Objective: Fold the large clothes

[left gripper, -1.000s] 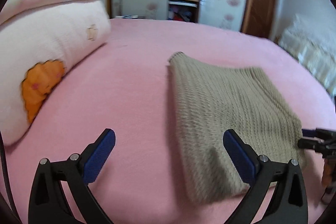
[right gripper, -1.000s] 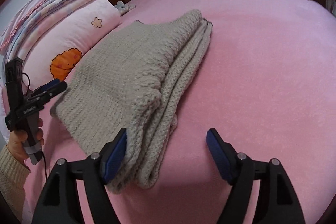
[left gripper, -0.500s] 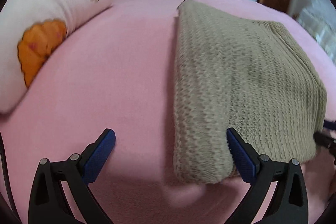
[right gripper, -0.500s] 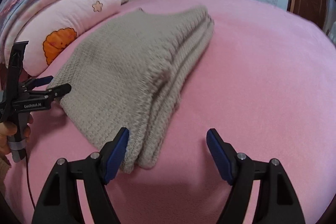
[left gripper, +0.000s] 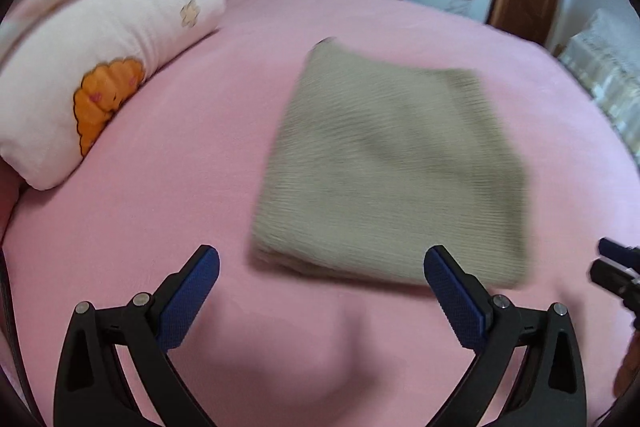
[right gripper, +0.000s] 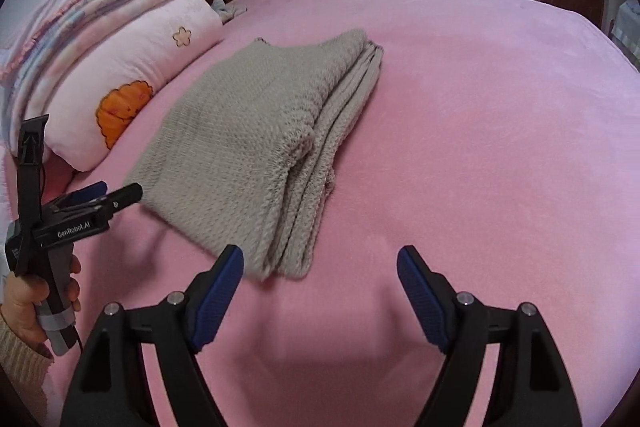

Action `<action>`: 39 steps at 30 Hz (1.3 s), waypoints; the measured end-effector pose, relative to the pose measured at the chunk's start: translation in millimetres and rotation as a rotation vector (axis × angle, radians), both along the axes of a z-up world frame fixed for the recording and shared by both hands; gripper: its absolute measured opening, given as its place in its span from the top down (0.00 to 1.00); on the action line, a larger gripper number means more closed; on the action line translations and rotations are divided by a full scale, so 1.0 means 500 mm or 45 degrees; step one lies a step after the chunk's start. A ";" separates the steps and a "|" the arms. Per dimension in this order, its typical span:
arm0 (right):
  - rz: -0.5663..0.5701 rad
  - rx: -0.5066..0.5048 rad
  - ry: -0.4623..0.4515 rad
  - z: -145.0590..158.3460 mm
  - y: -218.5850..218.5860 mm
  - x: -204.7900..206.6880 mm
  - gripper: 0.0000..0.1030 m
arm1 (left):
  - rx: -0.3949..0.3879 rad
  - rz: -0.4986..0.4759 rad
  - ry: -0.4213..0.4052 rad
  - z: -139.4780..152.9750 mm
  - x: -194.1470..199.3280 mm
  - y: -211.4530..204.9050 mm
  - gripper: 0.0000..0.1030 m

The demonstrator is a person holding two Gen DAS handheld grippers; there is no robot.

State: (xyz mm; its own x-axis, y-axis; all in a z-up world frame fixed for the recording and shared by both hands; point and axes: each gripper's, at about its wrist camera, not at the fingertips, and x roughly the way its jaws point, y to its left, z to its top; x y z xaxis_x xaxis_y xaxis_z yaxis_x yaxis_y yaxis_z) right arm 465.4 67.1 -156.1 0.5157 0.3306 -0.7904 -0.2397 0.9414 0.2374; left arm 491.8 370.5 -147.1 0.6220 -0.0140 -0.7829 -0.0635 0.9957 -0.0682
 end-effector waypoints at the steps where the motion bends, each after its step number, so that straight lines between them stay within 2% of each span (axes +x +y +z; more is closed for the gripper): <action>1: -0.006 0.008 -0.006 0.023 -0.015 -0.025 0.23 | -0.006 -0.004 -0.019 0.031 -0.026 -0.027 0.01; 3: -0.021 0.006 -0.021 0.071 -0.050 -0.083 0.23 | -0.004 0.008 -0.056 0.090 -0.079 -0.077 0.01; 5: -0.032 -0.001 -0.044 0.117 -0.084 -0.136 0.23 | -0.043 -0.015 -0.081 0.150 -0.140 -0.137 0.01; 9: -0.068 -0.034 -0.100 0.214 -0.165 -0.278 0.23 | -0.075 -0.004 -0.077 0.240 -0.247 -0.236 0.01; 12: -0.086 -0.046 -0.149 0.278 -0.226 -0.382 0.22 | -0.111 -0.016 -0.034 0.286 -0.329 -0.310 0.01; 15: -0.116 -0.067 -0.186 0.329 -0.279 -0.478 0.22 | -0.147 -0.027 -0.041 0.324 -0.412 -0.372 0.01; 18: -0.158 -0.086 -0.231 0.371 -0.324 -0.564 0.22 | -0.108 -0.023 -0.084 0.353 -0.495 -0.431 0.01; 22: -0.228 -0.097 -0.264 0.401 -0.371 -0.654 0.22 | -0.051 -0.126 -0.110 0.384 -0.600 -0.502 0.01; 24: -0.275 -0.096 -0.266 0.410 -0.394 -0.698 0.22 | 0.003 -0.120 -0.127 0.396 -0.649 -0.529 0.01; 28: -0.359 -0.101 -0.292 0.419 -0.425 -0.770 0.22 | 0.011 -0.089 -0.171 0.413 -0.748 -0.566 0.01; 36: -0.444 -0.084 -0.280 0.403 -0.469 -0.871 0.22 | -0.006 -0.131 -0.126 0.406 -0.849 -0.623 0.01; 39: -0.460 -0.094 -0.274 0.397 -0.478 -0.897 0.22 | 0.000 -0.132 -0.139 0.408 -0.872 -0.640 0.01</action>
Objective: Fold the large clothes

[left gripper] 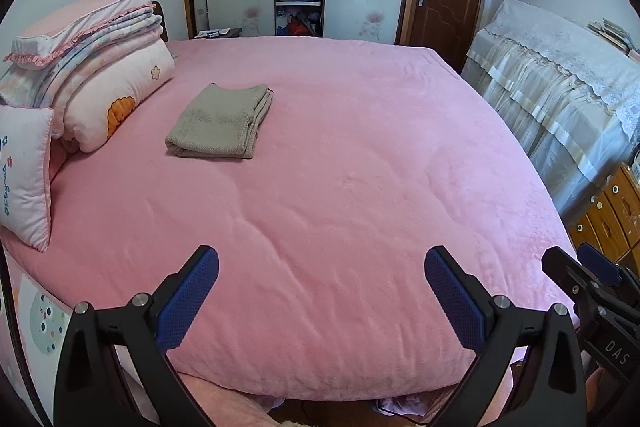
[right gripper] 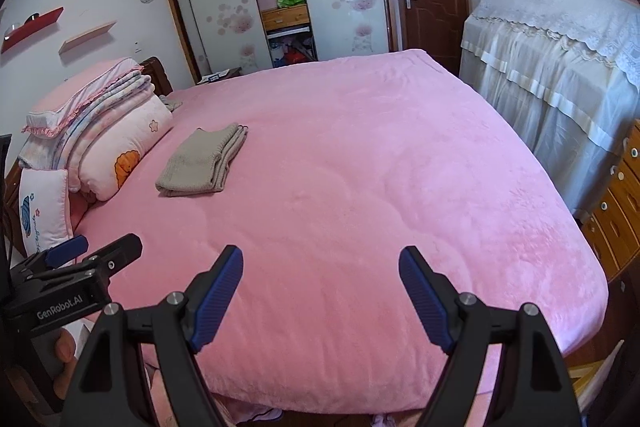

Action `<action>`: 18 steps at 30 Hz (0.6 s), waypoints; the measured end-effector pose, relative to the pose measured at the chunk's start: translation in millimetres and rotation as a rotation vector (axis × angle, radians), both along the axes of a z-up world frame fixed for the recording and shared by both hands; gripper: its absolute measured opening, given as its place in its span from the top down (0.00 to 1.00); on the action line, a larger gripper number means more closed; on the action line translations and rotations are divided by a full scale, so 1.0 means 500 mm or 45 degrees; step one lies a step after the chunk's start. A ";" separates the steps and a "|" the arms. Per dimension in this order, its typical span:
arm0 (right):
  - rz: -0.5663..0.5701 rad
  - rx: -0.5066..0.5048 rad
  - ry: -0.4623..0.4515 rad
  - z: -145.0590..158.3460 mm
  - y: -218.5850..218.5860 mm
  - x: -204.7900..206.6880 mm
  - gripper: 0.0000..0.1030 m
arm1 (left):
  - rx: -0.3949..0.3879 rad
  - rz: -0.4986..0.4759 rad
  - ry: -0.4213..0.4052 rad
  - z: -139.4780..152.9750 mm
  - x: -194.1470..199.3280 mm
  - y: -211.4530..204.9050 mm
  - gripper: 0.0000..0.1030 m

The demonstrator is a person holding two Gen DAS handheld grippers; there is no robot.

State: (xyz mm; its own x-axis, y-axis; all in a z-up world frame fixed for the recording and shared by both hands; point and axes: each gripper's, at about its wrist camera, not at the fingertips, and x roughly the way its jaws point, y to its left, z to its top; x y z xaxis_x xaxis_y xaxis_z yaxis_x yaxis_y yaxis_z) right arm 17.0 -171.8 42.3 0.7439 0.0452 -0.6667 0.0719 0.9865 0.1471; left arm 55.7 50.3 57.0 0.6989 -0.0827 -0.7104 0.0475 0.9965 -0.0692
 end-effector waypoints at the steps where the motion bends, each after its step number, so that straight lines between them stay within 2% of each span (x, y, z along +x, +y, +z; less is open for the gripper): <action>1: -0.004 0.000 0.001 -0.001 -0.003 -0.005 0.22 | 0.008 0.002 -0.004 0.000 -0.005 -0.004 0.01; 18: -0.013 -0.029 -0.060 0.006 -0.022 -0.037 0.21 | 0.087 -0.008 -0.052 0.016 -0.031 -0.052 0.01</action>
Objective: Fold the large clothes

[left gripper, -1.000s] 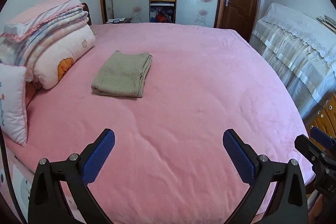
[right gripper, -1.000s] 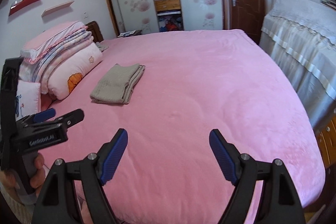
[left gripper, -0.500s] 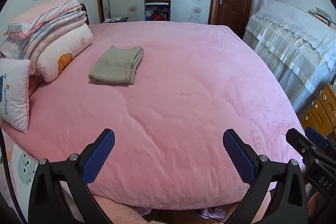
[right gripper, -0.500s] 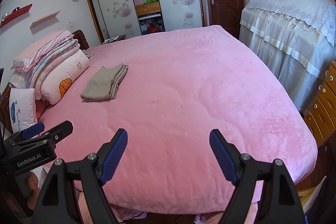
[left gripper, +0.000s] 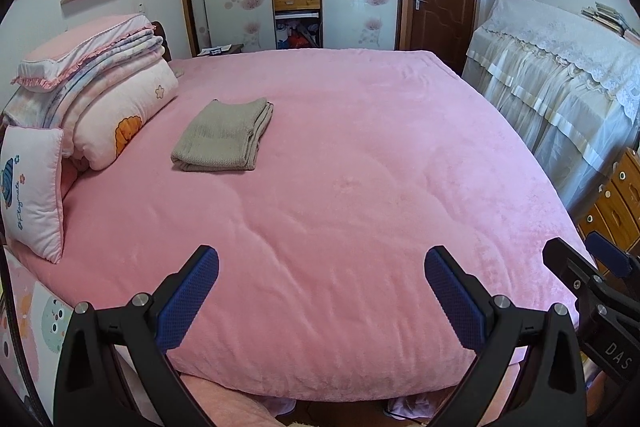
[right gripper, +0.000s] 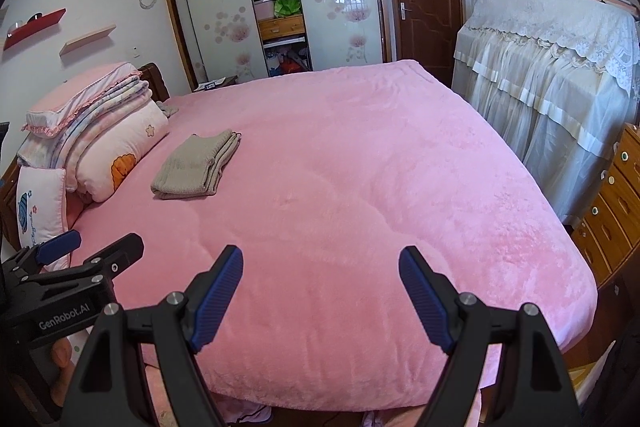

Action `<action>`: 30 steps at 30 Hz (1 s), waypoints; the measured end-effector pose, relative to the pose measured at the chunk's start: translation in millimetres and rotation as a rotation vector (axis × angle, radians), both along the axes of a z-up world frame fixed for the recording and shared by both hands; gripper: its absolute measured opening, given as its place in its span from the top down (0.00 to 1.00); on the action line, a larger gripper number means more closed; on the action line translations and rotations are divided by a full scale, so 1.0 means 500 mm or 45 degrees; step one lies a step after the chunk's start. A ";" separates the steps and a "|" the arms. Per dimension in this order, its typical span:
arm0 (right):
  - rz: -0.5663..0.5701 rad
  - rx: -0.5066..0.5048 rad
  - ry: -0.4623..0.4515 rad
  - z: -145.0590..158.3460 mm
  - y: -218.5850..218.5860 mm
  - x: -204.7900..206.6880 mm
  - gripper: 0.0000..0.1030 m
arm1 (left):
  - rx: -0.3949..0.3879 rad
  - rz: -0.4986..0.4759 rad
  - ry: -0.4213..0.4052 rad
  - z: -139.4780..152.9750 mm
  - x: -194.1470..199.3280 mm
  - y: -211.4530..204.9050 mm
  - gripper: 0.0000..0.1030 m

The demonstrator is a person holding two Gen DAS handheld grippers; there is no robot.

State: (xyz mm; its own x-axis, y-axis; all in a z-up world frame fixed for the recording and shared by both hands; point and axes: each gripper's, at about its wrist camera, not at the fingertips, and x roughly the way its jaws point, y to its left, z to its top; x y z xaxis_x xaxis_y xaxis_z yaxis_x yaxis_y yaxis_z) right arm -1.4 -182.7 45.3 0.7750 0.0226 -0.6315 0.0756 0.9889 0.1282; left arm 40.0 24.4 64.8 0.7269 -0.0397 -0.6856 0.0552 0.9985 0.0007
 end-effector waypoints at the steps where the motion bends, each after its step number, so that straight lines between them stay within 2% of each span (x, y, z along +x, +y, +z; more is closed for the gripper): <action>1: -0.002 -0.001 -0.001 0.000 0.000 -0.001 0.21 | 0.005 -0.003 -0.001 0.000 0.000 -0.002 0.01; 11: -0.005 -0.010 -0.019 0.000 -0.001 -0.004 0.21 | 0.034 -0.044 -0.016 0.001 0.001 -0.014 0.01; 30: -0.002 -0.011 -0.017 -0.001 0.002 -0.005 0.21 | 0.029 -0.078 -0.031 -0.003 -0.013 -0.022 0.01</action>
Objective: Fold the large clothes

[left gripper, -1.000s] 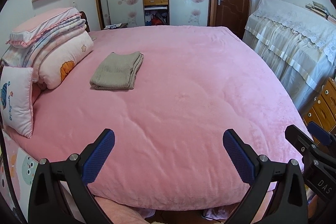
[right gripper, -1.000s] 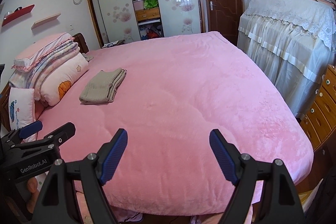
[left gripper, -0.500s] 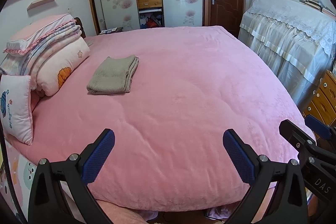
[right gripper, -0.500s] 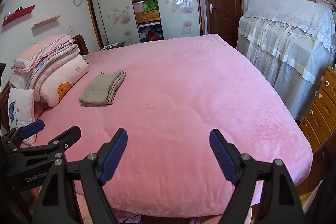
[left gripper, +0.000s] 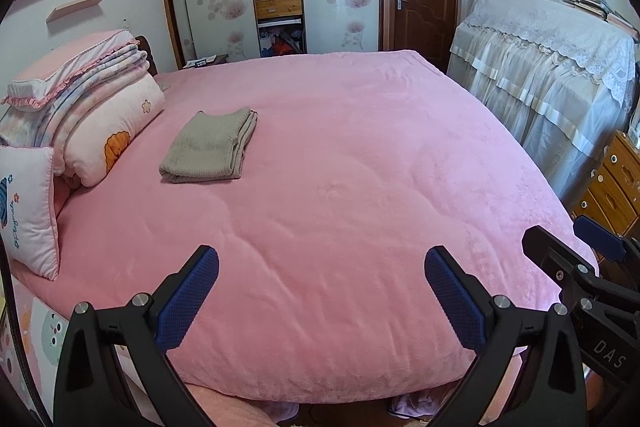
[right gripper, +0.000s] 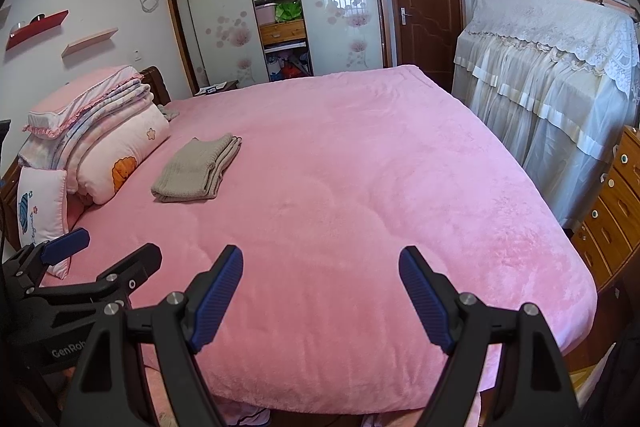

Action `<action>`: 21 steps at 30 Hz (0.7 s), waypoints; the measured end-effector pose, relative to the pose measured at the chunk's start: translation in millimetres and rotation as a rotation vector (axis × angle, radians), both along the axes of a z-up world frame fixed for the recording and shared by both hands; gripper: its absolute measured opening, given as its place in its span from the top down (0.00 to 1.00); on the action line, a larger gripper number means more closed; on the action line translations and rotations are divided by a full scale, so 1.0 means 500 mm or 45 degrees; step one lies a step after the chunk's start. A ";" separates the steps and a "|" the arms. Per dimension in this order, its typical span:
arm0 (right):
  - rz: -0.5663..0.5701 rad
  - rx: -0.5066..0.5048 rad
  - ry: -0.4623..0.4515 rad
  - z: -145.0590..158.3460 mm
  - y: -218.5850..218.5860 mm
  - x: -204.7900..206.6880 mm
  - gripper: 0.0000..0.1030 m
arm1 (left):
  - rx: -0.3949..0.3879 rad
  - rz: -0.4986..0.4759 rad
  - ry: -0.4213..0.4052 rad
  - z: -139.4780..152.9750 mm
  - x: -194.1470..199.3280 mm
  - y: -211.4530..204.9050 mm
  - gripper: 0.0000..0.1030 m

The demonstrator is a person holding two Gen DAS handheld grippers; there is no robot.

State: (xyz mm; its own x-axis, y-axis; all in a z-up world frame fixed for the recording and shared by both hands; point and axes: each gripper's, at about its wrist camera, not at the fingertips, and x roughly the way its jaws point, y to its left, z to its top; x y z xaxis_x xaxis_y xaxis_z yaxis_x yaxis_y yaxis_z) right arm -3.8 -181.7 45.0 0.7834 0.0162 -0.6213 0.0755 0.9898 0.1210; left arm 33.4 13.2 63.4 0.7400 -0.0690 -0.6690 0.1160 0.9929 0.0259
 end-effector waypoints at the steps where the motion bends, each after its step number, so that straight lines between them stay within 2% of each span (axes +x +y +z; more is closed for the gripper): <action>1: 0.000 -0.001 0.000 0.000 0.001 0.000 0.21 | 0.002 0.001 -0.001 0.000 -0.001 -0.003 0.01; 21: 0.000 0.000 -0.001 0.001 0.008 -0.001 0.21 | 0.003 0.000 0.003 0.000 -0.001 -0.007 0.01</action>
State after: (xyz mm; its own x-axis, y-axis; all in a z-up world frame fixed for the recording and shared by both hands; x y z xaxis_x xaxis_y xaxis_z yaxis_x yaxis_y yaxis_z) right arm -4.6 -177.6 45.6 0.7837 0.0161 -0.6210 0.0754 0.9898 0.1208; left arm 33.0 9.7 63.2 0.7387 -0.0673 -0.6707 0.1158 0.9929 0.0279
